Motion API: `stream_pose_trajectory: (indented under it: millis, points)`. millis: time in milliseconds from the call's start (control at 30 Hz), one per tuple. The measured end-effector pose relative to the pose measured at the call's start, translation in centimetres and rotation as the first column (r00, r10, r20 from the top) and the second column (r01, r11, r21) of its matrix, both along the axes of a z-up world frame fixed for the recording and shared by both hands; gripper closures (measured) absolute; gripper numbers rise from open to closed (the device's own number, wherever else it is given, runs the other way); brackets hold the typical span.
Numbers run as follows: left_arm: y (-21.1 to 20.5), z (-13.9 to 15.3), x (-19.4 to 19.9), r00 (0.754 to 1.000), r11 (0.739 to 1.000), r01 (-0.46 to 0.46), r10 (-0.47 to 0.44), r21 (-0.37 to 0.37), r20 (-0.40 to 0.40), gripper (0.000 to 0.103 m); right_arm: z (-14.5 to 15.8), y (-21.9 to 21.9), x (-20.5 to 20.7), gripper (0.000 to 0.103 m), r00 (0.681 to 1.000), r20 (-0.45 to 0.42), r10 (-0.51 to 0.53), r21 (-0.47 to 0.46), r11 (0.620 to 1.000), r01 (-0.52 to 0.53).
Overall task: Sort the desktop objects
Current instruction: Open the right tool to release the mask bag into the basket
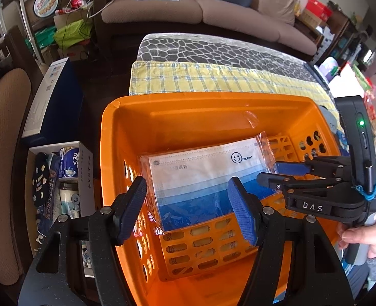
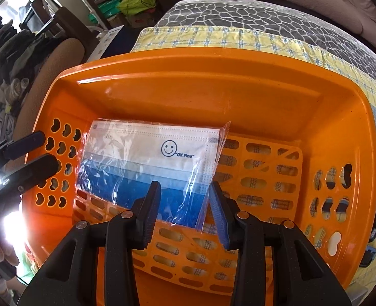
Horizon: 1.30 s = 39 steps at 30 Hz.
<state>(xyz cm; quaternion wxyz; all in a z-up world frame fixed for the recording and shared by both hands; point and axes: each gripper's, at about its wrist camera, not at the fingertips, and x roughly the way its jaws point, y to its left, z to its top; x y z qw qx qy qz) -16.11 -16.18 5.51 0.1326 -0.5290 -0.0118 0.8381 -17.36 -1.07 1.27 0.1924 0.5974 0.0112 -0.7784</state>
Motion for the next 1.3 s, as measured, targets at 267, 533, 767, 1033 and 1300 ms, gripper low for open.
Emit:
stream_pose_trajectory:
  millis: [267, 533, 767, 1033, 1300]
  points:
    - [0.0, 0.3, 0.2, 1.0, 1.0, -0.001, 0.001, -0.002, -0.003, 0.04, 1.2, 1.2, 0.6, 0.026, 0.999, -0.039, -0.008, 0.099, 0.995, 0.012]
    - [1.0, 1.5, 0.9, 1.0, 1.0, 0.014, -0.014, -0.012, -0.016, 0.036, 5.3, 3.8, 0.8, 0.023, 0.993, -0.114, 0.001, 0.105, 0.994, 0.011]
    - [1.5, 2.6, 1.9, 1.0, 0.999, 0.025, -0.026, -0.025, -0.016, 0.032, 6.9, 4.3, 2.1, 0.023, 0.989, -0.146, 0.023, 0.079, 0.997, -0.012]
    - [-1.0, 2.8, 2.5, 0.999, 1.0, -0.022, 0.021, -0.018, -0.033, 0.032, 3.7, -1.3, 4.1, 0.042, 0.979, -0.066, 0.194, 0.106, 0.977, -0.187]
    - [-3.7, 2.4, 3.5, 0.998, 0.999, -0.039, 0.037, -0.032, -0.043, 0.032, -0.1, -7.3, 4.1, 0.042, 0.958, -0.007, 0.285, 0.173, 0.944, -0.28]
